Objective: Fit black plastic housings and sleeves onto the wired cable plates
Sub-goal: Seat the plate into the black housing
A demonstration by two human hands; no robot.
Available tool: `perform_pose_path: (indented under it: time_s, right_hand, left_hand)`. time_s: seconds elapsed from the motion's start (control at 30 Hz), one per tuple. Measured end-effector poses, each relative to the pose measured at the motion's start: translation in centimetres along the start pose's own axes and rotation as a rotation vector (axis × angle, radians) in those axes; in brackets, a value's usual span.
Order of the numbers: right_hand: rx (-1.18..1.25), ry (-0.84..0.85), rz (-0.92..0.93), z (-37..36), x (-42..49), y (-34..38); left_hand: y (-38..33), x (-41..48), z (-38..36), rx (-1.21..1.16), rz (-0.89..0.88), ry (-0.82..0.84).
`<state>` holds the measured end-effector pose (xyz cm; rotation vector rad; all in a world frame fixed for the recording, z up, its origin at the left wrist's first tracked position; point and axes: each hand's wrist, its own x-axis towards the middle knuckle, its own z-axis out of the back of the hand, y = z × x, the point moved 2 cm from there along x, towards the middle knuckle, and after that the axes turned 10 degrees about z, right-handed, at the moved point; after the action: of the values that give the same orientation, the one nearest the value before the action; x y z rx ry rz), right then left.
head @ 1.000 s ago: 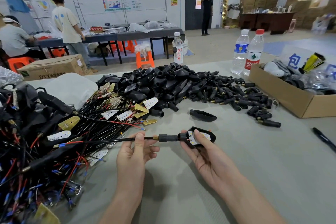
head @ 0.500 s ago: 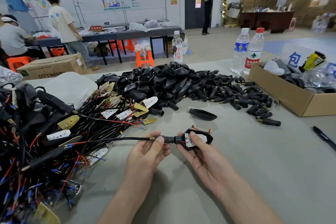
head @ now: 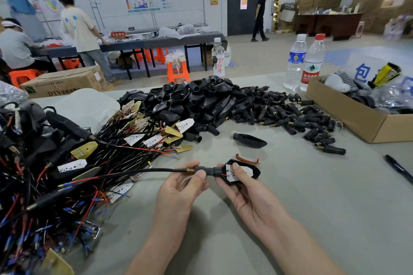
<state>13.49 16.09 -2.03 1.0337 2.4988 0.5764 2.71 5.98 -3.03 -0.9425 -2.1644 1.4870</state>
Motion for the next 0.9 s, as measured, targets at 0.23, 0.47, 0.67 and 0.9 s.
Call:
perform_pose_path:
  time_s: [0.23,0.47,0.67,0.9]
  right_hand:
    - [-0.003,0.003,0.041,-0.3,-0.3,-0.1]
    - [-0.002,0.042,0.05,-1.0,-1.0,-0.6]
    - [-0.009,0.027,0.077,-1.3,-1.1,-0.8]
    - [-0.019,0.043,0.106,-1.1,-0.8,-0.2]
  left_hand:
    - [-0.3,-0.1,-0.1,0.017,0.029,-0.046]
    - [-0.2,-0.2,-0.3,-0.007,0.056,-0.025]
    - [-0.1,-0.1,-0.4,0.053,-0.004,-0.067]
    - [0.0,0.1,0.0,0.15,-0.078,-0.165]
